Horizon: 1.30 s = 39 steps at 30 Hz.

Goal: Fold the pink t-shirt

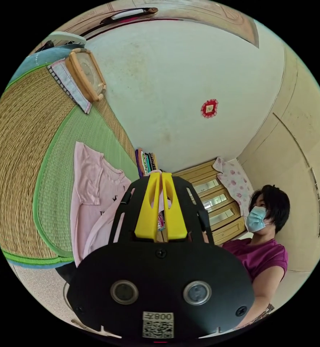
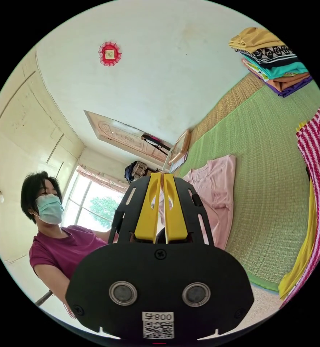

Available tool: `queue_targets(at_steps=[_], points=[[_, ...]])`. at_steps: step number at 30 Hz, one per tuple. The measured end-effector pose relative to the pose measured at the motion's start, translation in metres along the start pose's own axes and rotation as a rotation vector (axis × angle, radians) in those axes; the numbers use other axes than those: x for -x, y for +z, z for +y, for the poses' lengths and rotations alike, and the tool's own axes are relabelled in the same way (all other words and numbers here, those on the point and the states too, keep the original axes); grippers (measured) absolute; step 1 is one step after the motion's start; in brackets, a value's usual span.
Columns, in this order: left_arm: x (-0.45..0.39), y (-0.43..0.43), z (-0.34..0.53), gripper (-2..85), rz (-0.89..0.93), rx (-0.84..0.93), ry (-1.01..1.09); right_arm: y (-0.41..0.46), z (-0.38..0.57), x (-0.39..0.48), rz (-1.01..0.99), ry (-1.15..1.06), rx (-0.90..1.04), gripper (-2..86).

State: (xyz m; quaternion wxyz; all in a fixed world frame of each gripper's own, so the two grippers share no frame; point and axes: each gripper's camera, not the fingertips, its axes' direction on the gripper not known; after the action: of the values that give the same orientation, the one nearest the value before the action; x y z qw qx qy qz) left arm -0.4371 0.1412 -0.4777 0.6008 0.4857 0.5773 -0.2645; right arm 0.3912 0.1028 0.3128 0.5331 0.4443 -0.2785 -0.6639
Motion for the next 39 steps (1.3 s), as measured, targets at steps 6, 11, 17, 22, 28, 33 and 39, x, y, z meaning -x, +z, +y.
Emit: queue_targets(at_steps=[6, 11, 17, 22, 28, 33, 39], points=[[0.058, 0.041, -0.052, 0.4, -0.05, 0.015, -0.042, 0.046, -0.052, -0.057, 0.025, 0.049, 0.032, 0.7], [0.107, 0.067, -0.083, 0.4, -0.088, 0.021, -0.086, 0.087, -0.078, -0.118, 0.035, 0.118, 0.066, 0.7], [0.17, 0.094, -0.111, 0.5, -0.143, 0.012, -0.169, 0.13, -0.095, -0.189, 0.029, 0.237, 0.082, 0.8], [0.22, 0.114, -0.128, 0.5, -0.195, -0.003, -0.26, 0.154, -0.101, -0.229, 0.03, 0.295, 0.077, 0.9], [0.249, 0.131, -0.141, 1.0, -0.203, -0.008, -0.272, 0.169, -0.102, -0.255, 0.022, 0.334, 0.055, 1.0], [0.263, 0.136, -0.145, 2.1, -0.204, -0.008, -0.284, 0.18, -0.101, -0.265, 0.016, 0.347, 0.06, 1.2], [0.264, 0.133, -0.141, 3.9, -0.234, -0.014, -0.261, 0.183, -0.094, -0.268, 0.026, 0.348, 0.015, 2.1]])
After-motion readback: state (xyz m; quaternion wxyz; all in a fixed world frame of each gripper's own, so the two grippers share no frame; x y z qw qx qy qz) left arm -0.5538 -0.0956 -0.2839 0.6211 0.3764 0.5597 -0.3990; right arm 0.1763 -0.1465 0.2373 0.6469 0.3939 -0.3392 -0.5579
